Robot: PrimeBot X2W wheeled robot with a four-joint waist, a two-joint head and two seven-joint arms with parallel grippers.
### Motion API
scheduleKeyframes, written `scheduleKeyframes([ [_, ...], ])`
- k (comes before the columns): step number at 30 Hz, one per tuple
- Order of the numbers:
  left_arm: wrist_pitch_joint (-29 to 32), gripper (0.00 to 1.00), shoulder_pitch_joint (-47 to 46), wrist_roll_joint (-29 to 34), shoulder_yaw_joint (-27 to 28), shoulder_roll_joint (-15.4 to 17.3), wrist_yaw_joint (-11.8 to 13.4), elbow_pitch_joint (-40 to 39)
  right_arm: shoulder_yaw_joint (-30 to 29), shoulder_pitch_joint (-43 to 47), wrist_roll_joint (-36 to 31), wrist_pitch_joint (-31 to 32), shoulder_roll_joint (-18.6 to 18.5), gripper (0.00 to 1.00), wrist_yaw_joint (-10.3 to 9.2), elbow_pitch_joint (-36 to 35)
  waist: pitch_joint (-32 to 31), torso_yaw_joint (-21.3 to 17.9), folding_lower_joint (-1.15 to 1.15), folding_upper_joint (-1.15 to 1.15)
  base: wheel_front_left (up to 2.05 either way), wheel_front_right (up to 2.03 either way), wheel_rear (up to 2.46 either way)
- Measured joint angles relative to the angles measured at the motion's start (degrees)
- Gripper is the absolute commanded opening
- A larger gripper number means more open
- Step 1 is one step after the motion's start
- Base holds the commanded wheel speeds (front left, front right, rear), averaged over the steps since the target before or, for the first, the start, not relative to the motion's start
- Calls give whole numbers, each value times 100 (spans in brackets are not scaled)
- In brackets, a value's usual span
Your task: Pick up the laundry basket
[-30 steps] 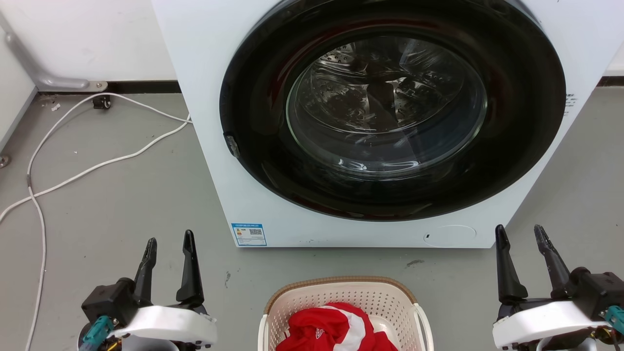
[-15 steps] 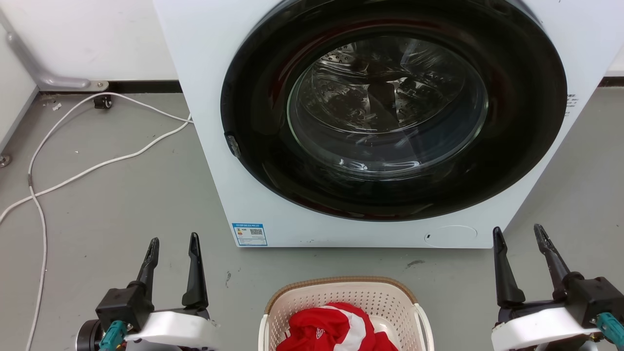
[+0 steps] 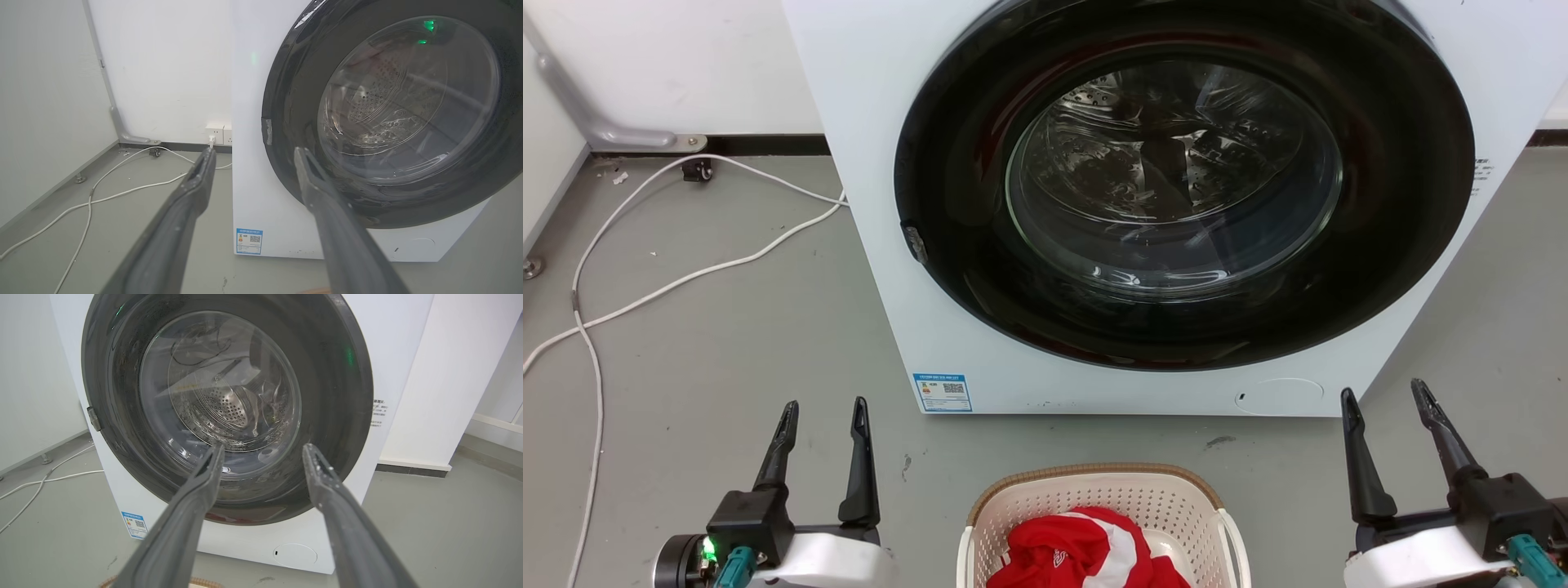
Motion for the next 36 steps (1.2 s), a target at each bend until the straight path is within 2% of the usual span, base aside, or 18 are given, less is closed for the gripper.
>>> scheduleKeyframes([
  [10, -80, 100, 41, 338, -14, 2, 16, -5, 16, 49, -320, -97, 0, 100, 0, -7, -3, 0, 0, 0, 0, 0, 0],
  [36, -96, 100, 43, 223, -54, 3, -47, 159, -22, 49, -157, -98, -1, 100, 0, 120, 29, -4, 0, 0, 0, 0, 0],
])
